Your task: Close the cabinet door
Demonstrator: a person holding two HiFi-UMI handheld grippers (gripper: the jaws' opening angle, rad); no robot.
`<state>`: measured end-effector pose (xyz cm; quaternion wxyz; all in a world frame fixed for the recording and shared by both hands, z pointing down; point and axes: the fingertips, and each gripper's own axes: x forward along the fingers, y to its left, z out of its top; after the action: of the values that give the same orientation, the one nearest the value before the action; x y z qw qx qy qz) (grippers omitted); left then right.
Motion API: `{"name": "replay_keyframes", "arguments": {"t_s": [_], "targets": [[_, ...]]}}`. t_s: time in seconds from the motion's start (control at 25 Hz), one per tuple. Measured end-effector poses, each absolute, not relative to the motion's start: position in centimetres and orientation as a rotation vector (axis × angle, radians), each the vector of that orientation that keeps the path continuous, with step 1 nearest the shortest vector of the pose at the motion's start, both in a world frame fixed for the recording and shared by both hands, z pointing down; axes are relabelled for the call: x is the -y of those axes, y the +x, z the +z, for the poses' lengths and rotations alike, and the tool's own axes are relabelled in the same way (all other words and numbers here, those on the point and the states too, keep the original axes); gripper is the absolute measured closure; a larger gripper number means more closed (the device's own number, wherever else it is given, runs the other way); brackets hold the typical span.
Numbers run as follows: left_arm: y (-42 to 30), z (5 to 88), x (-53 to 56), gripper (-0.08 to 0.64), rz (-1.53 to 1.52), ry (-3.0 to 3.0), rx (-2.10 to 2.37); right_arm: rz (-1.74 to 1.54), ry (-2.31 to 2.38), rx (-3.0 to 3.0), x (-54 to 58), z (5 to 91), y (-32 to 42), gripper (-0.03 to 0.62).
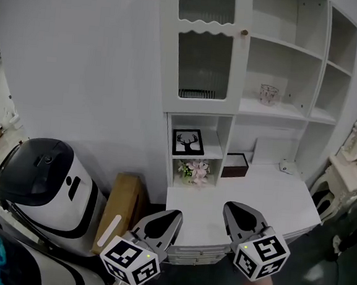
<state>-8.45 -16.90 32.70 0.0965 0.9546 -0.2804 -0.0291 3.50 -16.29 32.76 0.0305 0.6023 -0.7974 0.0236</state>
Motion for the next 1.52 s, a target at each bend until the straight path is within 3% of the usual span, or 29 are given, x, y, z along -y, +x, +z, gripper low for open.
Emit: {"name": "replay_keyframes", "arguments": {"t_s": [1.52], "targets": [[2.5, 31.9, 3.4, 0.554, -0.093, 2.78, 1.043, 0.05, 1.605, 2.629, 3.3, 33.0, 12.3, 0.588]]}}
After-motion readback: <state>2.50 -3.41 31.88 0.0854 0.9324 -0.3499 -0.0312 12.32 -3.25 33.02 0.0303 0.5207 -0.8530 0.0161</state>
